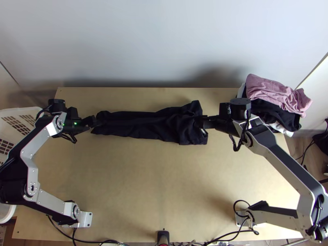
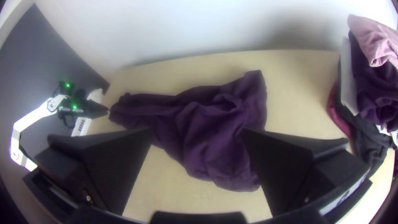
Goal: Fold the t-shirt
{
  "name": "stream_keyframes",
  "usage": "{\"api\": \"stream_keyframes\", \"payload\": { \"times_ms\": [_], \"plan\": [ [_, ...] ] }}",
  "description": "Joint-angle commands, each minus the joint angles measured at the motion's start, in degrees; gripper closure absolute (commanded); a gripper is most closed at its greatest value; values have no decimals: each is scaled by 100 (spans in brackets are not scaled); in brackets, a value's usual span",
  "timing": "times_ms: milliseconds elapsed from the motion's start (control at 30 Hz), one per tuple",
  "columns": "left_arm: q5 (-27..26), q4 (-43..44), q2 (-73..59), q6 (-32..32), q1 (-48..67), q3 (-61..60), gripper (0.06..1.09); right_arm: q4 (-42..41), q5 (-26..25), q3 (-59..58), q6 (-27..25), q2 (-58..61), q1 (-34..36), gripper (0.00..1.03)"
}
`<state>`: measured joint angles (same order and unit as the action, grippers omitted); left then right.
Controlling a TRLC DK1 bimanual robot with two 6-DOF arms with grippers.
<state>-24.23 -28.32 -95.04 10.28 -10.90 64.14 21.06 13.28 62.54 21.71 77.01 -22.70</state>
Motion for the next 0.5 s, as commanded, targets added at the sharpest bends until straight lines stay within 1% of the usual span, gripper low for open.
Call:
{"api": "stream_keyframes", "payload": {
  "times_ms": [0, 133, 300, 400, 433, 467],
  "plan": [
    [-249, 248, -401, -343, 70, -33, 14, 601, -9, 241, 35, -354, -165, 4],
    [-337, 379, -867, -141, 228, 169, 14, 926, -9, 329, -115, -591, -182, 4],
    [-442, 485, -1165, 26, 404, 424, 14, 1392, 8, 575, -80, -811, -279, 4],
    [-565, 705, -1209, 352, 509, 521, 15, 1542, 43, 619, -45, -925, -297, 5],
    [-671, 836, -1209, 492, 509, 529, 16, 1585, 43, 610, -45, -951, -297, 5],
    [-724, 942, -1209, 633, 518, 556, 25, 1594, 43, 584, -53, -960, -288, 5]
  ]
}}
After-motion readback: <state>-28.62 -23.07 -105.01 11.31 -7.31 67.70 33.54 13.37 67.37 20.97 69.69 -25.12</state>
